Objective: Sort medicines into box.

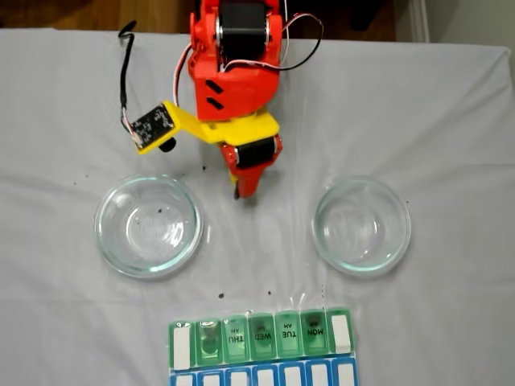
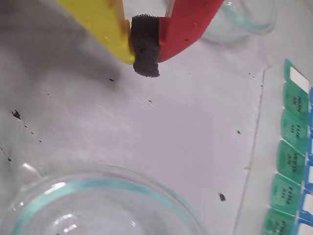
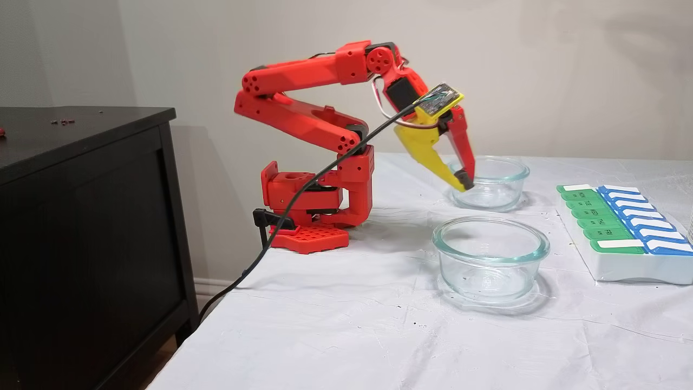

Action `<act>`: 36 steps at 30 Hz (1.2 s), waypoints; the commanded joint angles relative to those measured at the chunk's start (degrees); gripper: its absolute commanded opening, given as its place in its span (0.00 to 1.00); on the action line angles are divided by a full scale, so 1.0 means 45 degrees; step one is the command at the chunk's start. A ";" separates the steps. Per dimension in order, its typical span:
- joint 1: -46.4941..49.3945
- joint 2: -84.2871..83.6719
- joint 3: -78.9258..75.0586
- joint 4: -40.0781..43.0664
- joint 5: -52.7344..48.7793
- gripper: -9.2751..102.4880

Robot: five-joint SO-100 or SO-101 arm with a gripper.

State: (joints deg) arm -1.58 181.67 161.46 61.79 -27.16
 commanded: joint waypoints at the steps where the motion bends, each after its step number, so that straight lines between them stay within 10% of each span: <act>1: -0.0293 0.0430 0.0723 0.0039 -0.0137 0.08; 36: -0.0449 0.0430 0.2187 0.0859 -0.0039 0.08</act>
State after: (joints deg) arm -3.43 182.20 172.53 65.48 -26.89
